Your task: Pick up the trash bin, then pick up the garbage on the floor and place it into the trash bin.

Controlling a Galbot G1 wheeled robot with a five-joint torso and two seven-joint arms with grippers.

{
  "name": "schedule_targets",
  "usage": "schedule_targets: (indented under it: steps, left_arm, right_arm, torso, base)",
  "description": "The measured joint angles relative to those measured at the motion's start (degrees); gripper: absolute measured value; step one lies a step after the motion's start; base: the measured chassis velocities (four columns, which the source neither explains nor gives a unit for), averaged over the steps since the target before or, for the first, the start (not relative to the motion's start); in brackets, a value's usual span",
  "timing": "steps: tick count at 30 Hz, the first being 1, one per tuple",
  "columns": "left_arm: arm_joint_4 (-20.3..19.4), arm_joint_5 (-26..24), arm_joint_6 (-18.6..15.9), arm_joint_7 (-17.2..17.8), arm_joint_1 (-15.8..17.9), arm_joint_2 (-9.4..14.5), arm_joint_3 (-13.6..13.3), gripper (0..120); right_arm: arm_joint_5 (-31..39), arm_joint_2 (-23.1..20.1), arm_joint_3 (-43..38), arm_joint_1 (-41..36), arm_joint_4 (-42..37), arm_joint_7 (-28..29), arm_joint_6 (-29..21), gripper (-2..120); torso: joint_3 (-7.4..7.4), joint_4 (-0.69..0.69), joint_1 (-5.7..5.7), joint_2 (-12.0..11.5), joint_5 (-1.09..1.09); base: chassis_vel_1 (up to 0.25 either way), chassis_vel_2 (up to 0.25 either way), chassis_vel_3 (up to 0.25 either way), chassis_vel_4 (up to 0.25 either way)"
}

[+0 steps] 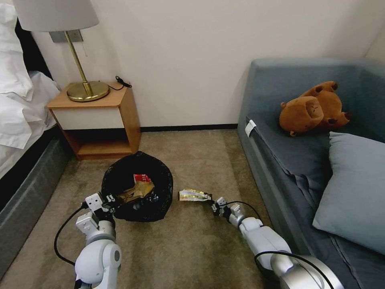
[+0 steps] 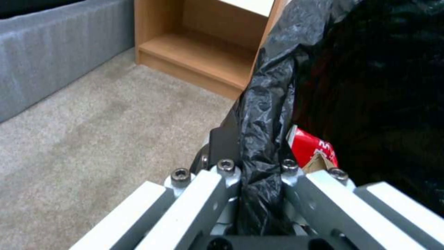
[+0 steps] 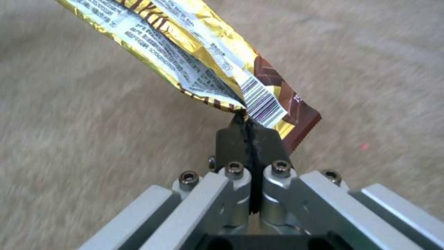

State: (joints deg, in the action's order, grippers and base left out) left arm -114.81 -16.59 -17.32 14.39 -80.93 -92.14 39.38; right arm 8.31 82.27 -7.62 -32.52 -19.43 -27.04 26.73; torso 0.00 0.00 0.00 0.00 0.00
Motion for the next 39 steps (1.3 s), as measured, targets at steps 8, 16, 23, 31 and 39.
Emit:
schedule_targets:
  steps: [8,16,23,31,39]
  left_arm:
    - [0.9,-0.1,0.1,0.0,0.3,0.0,0.3,1]
    - [2.1,-0.3,0.2,0.0,1.4,0.0,0.3,1]
    - [2.6,-0.3,0.2,-0.1,1.8,0.0,0.3,1]
    - [3.4,-0.3,0.2,0.0,2.5,0.0,0.0,1]
    - [4.6,0.0,-0.3,0.7,3.0,0.0,-0.4,1]
  right_arm:
    - [4.5,-1.5,0.8,-2.0,-6.5,2.3,0.4,0]
    - [10.0,-2.2,1.2,-3.0,-12.4,6.6,0.7,0]
    - [12.6,-2.8,1.0,-3.0,-14.8,8.3,0.4,0]
    - [16.4,-4.3,1.6,-3.7,-21.1,11.6,-0.8,0]
    - [18.7,-6.2,4.4,-5.9,-33.6,15.5,-2.3,0]
  torso:
    - [0.0,0.0,0.0,0.0,0.0]
    - [0.0,0.0,0.0,0.0,0.0]
    - [0.0,0.01,0.0,0.0,0.0]
    - [0.0,0.0,0.0,0.0,0.0]
    - [0.0,0.01,0.0,0.0,0.0]
  base:
    - [0.0,0.0,0.0,0.0]
    - [0.0,0.0,0.0,0.0]
    - [0.0,0.0,0.0,0.0]
    - [0.0,0.0,0.0,0.0]
    - [0.0,0.0,0.0,0.0]
